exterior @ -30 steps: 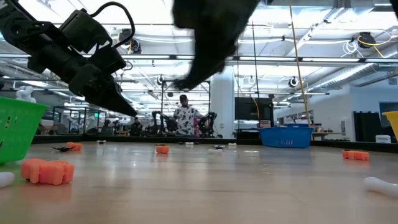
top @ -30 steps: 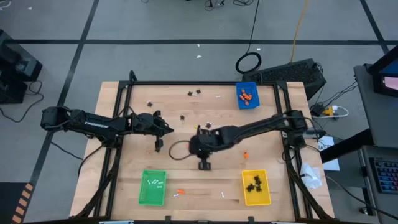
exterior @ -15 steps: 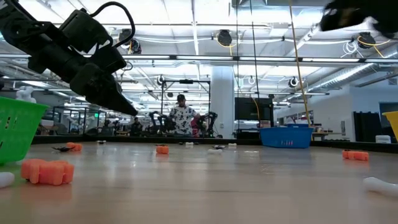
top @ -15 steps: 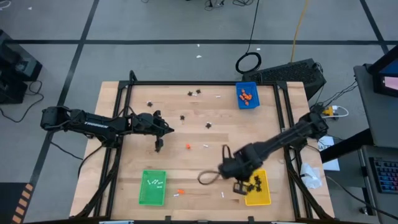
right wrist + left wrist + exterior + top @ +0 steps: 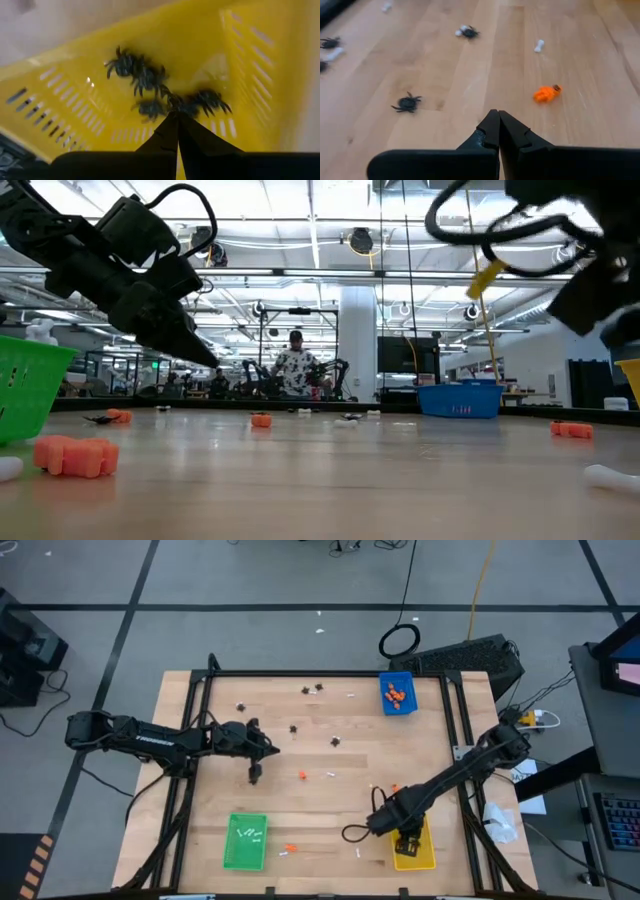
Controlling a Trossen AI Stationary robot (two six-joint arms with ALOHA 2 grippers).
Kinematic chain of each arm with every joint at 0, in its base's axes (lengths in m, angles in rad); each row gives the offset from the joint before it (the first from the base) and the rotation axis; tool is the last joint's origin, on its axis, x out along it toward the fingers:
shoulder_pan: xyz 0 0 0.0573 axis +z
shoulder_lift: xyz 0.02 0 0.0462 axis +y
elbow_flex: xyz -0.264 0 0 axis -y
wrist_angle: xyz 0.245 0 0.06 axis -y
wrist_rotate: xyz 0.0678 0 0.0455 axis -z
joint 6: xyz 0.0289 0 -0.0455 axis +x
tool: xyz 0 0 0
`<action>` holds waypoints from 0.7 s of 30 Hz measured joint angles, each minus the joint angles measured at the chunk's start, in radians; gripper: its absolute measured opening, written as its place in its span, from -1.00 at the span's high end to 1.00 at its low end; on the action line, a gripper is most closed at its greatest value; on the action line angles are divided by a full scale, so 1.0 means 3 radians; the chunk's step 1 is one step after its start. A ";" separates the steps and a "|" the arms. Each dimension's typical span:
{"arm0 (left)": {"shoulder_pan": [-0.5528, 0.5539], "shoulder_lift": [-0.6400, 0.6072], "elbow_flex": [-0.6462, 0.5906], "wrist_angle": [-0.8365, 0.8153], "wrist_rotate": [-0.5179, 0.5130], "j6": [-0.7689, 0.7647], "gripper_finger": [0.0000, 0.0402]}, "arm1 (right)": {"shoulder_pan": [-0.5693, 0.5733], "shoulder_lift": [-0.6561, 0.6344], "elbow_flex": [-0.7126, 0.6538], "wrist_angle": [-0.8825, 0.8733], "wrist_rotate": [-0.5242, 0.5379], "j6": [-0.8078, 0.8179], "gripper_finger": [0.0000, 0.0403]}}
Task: Sort Halloween decoration
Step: Put the black spider toy into the yellow bin, then put the white bone toy into the green bin
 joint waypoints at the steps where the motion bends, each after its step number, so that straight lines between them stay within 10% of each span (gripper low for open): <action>1: 0.0000 0.0001 0.0008 -0.0040 0.0047 0.0020 1.00 | -0.0009 0.0000 -0.0055 0.0065 0.0001 -0.0003 1.00; 16: 0.0353 0.0001 0.1297 -0.2296 0.0073 0.0682 1.00 | -0.0091 -0.0184 0.0616 -0.0871 0.0366 -0.0421 0.46; 21: 0.0692 0.0000 0.1639 -0.3041 0.0022 0.0819 1.00 | -0.0275 -0.0532 0.0672 -0.0851 0.0811 -0.0766 0.75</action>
